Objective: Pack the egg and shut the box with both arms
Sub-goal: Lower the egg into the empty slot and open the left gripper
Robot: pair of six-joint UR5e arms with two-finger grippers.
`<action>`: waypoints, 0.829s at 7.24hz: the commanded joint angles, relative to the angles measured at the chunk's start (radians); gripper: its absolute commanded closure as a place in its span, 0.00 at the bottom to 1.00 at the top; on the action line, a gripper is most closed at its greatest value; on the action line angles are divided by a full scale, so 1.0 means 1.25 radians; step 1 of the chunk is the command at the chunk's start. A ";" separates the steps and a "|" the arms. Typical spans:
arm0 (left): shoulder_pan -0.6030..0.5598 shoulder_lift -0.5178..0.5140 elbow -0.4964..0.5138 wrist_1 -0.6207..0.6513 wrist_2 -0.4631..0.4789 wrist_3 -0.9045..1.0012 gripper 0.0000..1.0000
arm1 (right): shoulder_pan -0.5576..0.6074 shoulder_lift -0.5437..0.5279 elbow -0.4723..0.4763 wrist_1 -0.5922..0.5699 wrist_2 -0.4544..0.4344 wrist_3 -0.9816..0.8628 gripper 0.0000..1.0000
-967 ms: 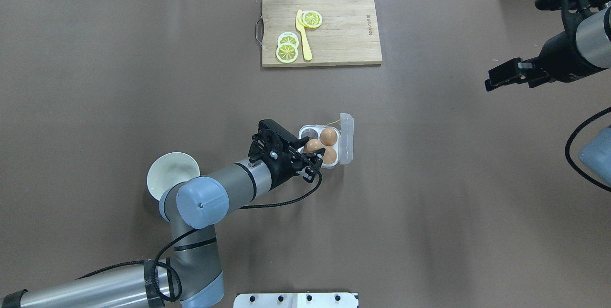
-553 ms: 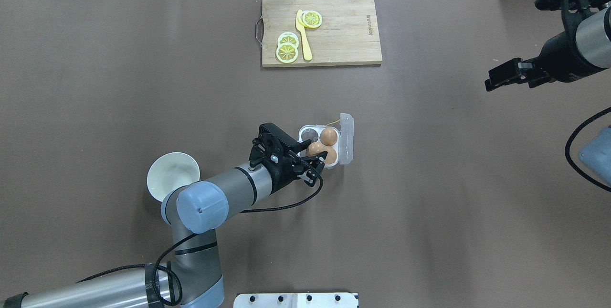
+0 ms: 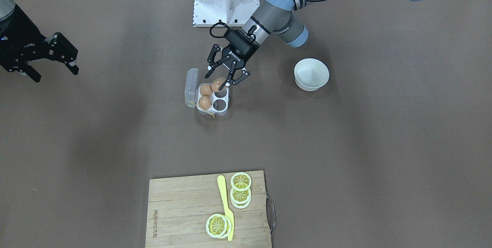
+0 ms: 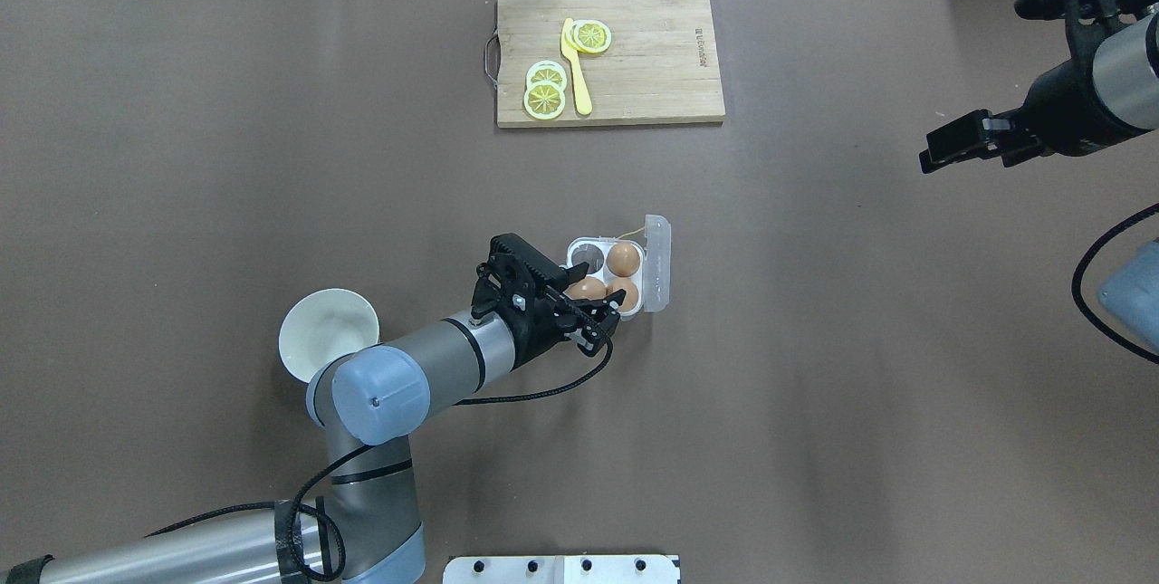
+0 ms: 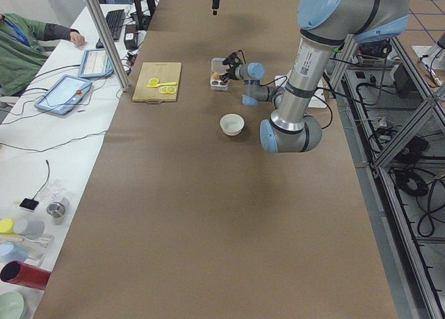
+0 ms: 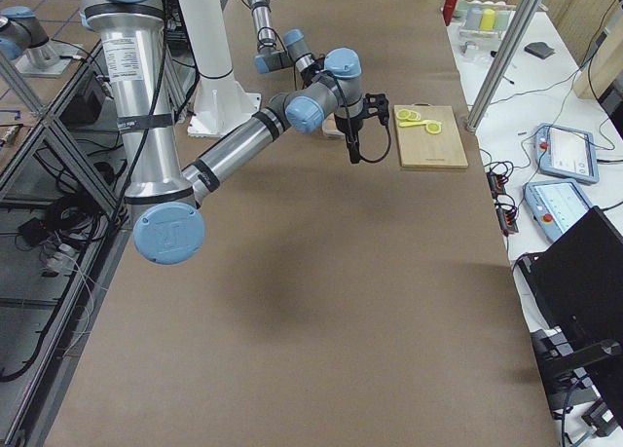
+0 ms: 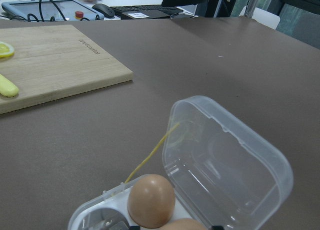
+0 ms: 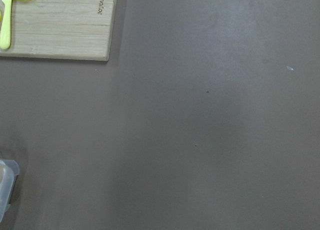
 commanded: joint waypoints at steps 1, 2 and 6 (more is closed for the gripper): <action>0.000 -0.001 -0.002 -0.002 0.000 0.000 0.33 | 0.000 0.000 0.001 0.000 0.001 0.000 0.00; 0.000 -0.001 -0.003 -0.002 -0.001 0.000 0.33 | 0.000 0.000 0.001 0.000 0.001 0.000 0.00; -0.064 0.000 -0.137 0.126 -0.090 -0.001 0.33 | -0.004 0.002 0.003 0.000 0.005 0.002 0.00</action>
